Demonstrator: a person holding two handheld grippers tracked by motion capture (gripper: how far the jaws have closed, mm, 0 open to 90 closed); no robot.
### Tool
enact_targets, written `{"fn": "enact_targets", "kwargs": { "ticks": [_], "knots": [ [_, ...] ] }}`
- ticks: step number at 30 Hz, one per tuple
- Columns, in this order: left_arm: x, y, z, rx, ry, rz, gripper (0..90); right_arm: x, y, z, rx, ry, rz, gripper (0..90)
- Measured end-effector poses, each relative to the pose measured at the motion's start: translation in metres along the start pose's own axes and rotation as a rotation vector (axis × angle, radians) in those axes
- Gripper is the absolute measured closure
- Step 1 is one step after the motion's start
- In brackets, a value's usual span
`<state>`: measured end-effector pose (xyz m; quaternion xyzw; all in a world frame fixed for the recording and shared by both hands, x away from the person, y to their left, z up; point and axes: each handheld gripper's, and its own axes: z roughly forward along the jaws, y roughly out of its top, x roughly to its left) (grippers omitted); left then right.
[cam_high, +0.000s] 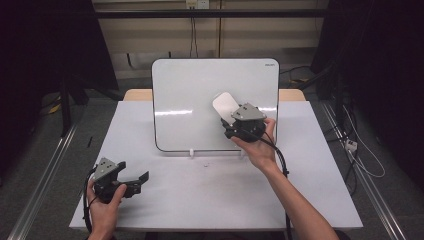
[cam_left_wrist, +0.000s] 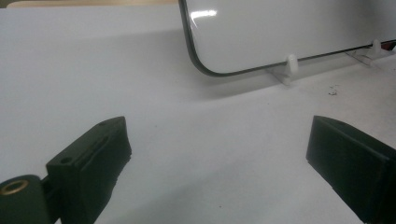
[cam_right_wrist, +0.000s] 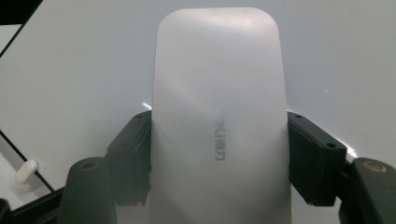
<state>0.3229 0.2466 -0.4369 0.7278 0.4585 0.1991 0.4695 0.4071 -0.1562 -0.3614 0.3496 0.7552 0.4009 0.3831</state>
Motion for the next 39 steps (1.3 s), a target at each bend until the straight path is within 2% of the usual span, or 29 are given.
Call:
{"fn": "enact_targets", "kwargs": {
  "ticks": [2, 3, 4, 6, 10, 12, 17, 21, 31, 35, 37, 38, 39],
  "knots": [
    [-0.001, 0.001, 0.0, 0.0, 0.001, 0.002, 5.9, -0.006, -0.006, -0.006, 0.004, -0.009, 0.003, 31.7],
    [0.0, 0.001, -0.001, 0.002, -0.001, 0.016, 5.9, -0.008, -0.008, -0.008, 0.006, -0.015, 0.003, 31.7],
    [-0.002, 0.002, -0.001, -0.007, 0.0, 0.008, 5.9, -0.008, -0.008, -0.008, 0.006, -0.015, 0.003, 31.7],
    [-0.001, 0.002, -0.002, 0.0, 0.004, 0.017, 5.9, -0.013, -0.014, -0.012, 0.012, -0.025, 0.004, 31.7],
    [-0.003, 0.001, -0.002, -0.008, -0.004, -0.003, 5.9, -0.022, -0.024, -0.021, 0.028, -0.039, 0.003, 31.7],
    [-0.005, 0.001, -0.003, 0.0, -0.003, 0.007, 5.9, -0.03, -0.033, -0.026, 0.042, -0.045, 0.017, 31.7],
    [-0.004, 0.0, -0.001, 0.019, 0.009, 0.016, 5.9, -0.035, -0.041, -0.028, 0.047, -0.049, 0.031, 31.7],
    [-0.005, 0.001, 0.0, 0.017, 0.01, 0.019, 5.9, -0.04, -0.049, -0.028, 0.063, -0.051, 0.034, 31.7],
    [-0.004, 0.0, 0.001, 0.021, 0.012, 0.011, 5.9, -0.043, -0.067, -0.025, 0.098, -0.072, 0.037, 31.7],
    [-0.003, 0.0, 0.0, 0.017, 0.015, 0.011, 5.9, -0.039, -0.073, -0.017, 0.126, -0.09, 0.001, 31.7],
    [-0.003, 0.0, -0.001, 0.014, 0.012, 0.01, 5.9, -0.037, -0.073, -0.015, 0.13, -0.084, 0.001, 31.7],
    [-0.002, 0.0, -0.002, 0.021, 0.011, 0.023, 5.9, -0.036, -0.073, -0.013, 0.135, -0.088, -0.003, 31.7],
    [-0.003, 0.0, -0.001, 0.011, 0.01, 0.013, 5.9, -0.036, -0.073, -0.013, 0.135, -0.088, -0.003, 31.7]
  ]
}}
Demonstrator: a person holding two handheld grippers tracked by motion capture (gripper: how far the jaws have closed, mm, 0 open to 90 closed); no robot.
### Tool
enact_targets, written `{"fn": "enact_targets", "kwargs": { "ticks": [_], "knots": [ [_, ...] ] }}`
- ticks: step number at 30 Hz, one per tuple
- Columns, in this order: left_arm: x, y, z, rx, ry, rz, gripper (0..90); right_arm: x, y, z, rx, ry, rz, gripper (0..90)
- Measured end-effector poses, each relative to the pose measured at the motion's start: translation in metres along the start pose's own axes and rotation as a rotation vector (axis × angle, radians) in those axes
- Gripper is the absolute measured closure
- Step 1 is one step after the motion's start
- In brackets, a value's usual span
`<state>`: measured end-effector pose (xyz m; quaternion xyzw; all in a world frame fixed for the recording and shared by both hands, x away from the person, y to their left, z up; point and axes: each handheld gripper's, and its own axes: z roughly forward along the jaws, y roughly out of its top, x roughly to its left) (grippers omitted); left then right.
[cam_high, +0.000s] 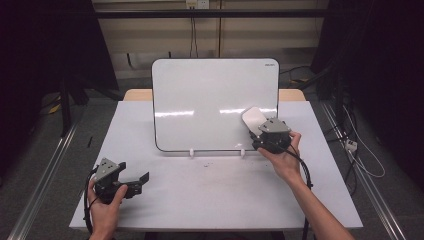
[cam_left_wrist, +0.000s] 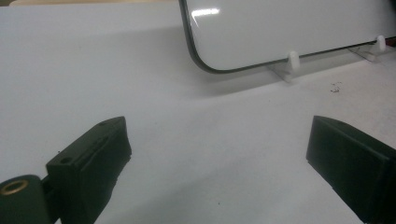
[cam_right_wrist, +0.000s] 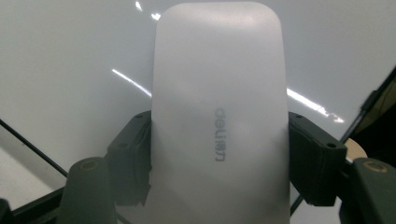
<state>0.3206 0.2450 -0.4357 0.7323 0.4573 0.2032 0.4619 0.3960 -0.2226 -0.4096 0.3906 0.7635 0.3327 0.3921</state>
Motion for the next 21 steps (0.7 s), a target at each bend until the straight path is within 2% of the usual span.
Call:
{"fn": "enact_targets", "kwargs": {
  "ticks": [3, 7, 10, 11, 12, 15, 16, 17, 21],
  "knots": [
    [0.001, -0.001, -0.001, -0.004, -0.003, -0.005, 5.9, 0.004, -0.001, 0.003, 0.014, -0.023, -0.027, 31.4],
    [0.001, -0.002, -0.004, -0.004, -0.004, -0.005, 5.9, 0.004, 0.0, 0.003, 0.019, -0.02, -0.019, 30.8],
    [0.001, -0.002, -0.004, -0.008, -0.008, -0.003, 5.9, 0.001, 0.001, 0.002, 0.025, 0.003, 0.015, 29.1],
    [0.001, -0.002, -0.003, -0.006, -0.009, 0.001, 5.9, 0.001, 0.001, 0.002, 0.033, 0.012, 0.035, 24.5],
    [0.001, -0.002, -0.003, -0.005, -0.009, 0.004, 5.9, 0.001, 0.001, 0.002, 0.033, 0.012, 0.035, 24.5],
    [0.001, -0.002, -0.001, 0.006, -0.008, 0.01, 6.2, -0.001, -0.001, -0.001, 0.037, 0.046, 0.09, 16.0],
    [0.001, -0.002, 0.0, 0.006, -0.009, 0.011, 6.2, -0.001, -0.001, -0.001, 0.037, 0.046, 0.09, 16.0],
    [0.001, -0.002, 0.001, 0.005, -0.013, 0.008, 6.2, -0.003, -0.002, -0.003, 0.02, 0.057, 0.12, 11.7],
    [0.002, -0.001, 0.003, 0.001, -0.015, -0.005, 6.1, -0.008, -0.004, -0.007, 0.009, 0.088, 0.167, 8.3]
  ]
}}
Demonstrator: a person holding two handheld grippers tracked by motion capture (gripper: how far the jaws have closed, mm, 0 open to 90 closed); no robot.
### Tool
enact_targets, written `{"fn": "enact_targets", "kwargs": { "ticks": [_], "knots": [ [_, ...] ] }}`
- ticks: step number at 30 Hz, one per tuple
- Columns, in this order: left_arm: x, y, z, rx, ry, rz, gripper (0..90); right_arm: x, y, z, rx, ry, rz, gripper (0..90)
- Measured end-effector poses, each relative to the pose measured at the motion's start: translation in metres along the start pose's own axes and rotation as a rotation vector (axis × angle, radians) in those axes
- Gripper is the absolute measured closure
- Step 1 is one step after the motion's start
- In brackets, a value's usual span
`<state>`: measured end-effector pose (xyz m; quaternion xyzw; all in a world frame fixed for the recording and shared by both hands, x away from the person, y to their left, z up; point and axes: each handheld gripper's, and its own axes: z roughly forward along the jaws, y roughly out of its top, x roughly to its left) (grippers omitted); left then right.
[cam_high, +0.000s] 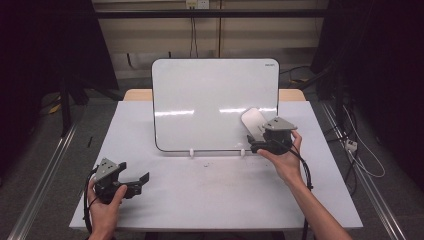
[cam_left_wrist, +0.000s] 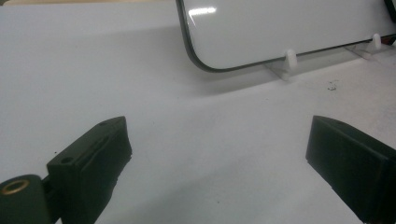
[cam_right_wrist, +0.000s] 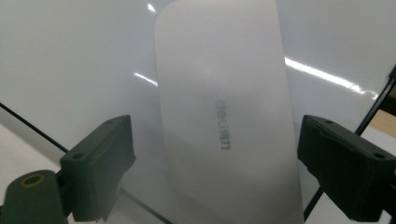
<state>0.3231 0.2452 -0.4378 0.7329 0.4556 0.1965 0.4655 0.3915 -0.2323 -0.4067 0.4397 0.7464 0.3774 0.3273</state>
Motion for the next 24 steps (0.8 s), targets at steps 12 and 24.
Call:
{"fn": "enact_targets", "kwargs": {
  "ticks": [12, 24],
  "knots": [
    [-0.003, 0.001, -0.002, -0.004, -0.023, 0.017, 6.0, -0.01, -0.018, -0.026, 0.002, 0.039, 0.108, 7.4],
    [-0.005, 0.001, -0.003, -0.01, -0.004, 0.013, 6.0, -0.02, -0.05, -0.051, 0.037, 0.013, 0.115, 7.4]
  ]
}}
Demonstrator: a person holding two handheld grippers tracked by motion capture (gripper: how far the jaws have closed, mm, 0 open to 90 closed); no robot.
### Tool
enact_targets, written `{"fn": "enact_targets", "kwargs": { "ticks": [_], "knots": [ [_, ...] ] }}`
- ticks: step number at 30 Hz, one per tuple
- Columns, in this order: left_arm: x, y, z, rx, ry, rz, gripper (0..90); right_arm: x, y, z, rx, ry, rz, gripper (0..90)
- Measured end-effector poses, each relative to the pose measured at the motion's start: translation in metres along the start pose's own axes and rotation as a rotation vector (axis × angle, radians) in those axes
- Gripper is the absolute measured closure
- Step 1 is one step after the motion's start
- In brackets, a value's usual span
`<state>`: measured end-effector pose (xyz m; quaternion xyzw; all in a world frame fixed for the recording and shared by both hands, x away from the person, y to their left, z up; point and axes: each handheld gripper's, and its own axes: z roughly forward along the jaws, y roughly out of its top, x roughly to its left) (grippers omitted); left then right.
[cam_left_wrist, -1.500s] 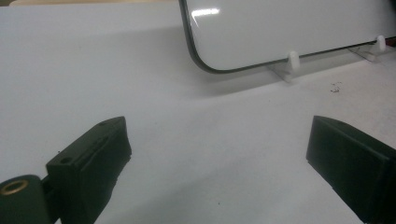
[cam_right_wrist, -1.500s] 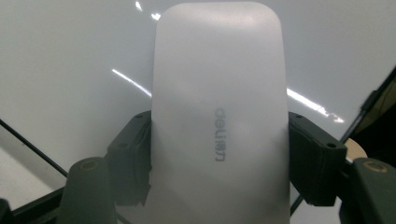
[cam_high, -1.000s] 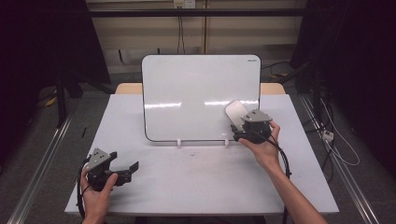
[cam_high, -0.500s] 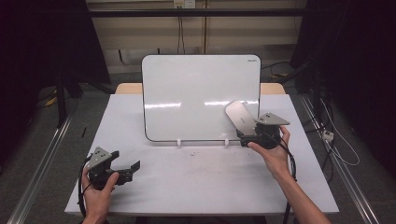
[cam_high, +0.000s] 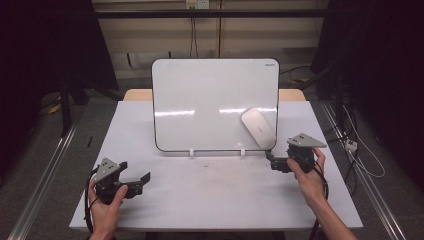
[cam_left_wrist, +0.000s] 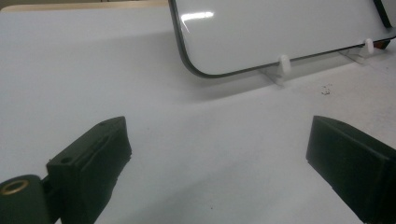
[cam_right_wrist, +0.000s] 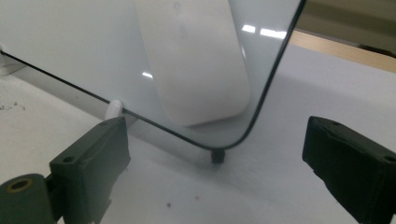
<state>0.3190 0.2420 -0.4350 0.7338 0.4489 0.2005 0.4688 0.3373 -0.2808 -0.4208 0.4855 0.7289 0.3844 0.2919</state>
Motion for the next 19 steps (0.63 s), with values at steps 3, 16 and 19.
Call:
{"fn": "enact_targets", "kwargs": {
  "ticks": [3, 16, 19],
  "knots": [
    [-0.002, 0.0, -0.001, 0.002, 0.004, 0.008, 6.0, -0.003, -0.008, -0.005, 0.001, -0.011, 0.001, 8.1],
    [-0.001, 0.0, -0.005, -0.019, 0.01, -0.007, 6.0, 0.0, -0.041, -0.018, -0.022, -0.006, 0.059, 9.0],
    [0.001, 0.0, -0.006, -0.012, 0.016, 0.002, 6.0, -0.001, -0.038, -0.017, -0.031, -0.008, 0.061, 9.8]
  ]
}}
